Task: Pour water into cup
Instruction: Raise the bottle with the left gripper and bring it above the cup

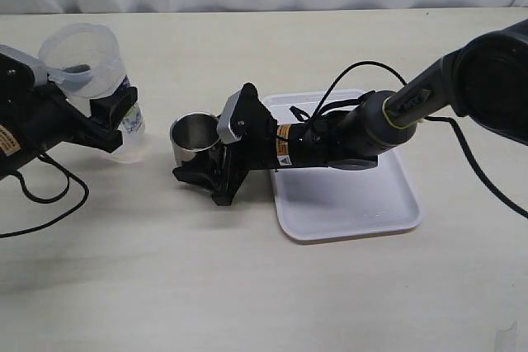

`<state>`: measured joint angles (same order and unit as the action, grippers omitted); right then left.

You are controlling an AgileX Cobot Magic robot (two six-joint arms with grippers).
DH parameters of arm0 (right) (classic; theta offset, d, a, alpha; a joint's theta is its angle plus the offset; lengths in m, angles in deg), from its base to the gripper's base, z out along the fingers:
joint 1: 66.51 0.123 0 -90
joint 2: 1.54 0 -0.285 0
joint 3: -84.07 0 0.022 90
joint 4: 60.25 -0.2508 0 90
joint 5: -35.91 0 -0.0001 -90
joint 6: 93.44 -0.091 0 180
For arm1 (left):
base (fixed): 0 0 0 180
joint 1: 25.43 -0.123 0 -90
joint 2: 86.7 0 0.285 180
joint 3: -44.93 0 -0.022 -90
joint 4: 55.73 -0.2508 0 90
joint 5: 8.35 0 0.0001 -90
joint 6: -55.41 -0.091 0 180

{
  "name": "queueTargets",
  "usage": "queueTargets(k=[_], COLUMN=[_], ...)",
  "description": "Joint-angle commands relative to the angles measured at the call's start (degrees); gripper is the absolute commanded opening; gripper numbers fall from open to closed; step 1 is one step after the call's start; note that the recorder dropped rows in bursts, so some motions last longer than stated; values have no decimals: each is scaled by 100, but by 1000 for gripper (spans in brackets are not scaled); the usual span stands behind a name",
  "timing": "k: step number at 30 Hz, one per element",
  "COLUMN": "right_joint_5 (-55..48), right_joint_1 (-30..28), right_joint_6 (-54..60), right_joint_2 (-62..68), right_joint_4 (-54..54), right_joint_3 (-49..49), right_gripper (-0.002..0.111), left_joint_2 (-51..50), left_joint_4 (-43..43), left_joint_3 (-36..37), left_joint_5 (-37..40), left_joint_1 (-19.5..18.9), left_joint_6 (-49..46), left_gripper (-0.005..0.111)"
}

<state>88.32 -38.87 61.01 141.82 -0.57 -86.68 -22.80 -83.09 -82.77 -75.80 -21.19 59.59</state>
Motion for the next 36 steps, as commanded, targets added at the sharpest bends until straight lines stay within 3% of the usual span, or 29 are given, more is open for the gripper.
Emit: queueTargets(k=[1, 7, 14, 36], right_joint_5=[-160, -160, -160, -160], right_joint_1=[-32, -32, -32, -32], right_joint_6=[50, 50, 50, 50], right_joint_2=[-11, -11, -11, -11], right_joint_4=[99, 99, 99, 99], right_joint_3=[2, 2, 2, 2], right_gripper=[4, 4, 4, 4], left_joint_2=[18, 18, 18, 3], left_joint_4=[-332, -469, -1447, -1388], left_joint_3=[-237, -594, -1026, -1487], left_joint_5=[-251, -215, 256, 1200], left_joint_1=[9, 9, 21, 414], left_joint_6=[31, 20, -5, -1284], left_gripper=[0, 0, 0, 0])
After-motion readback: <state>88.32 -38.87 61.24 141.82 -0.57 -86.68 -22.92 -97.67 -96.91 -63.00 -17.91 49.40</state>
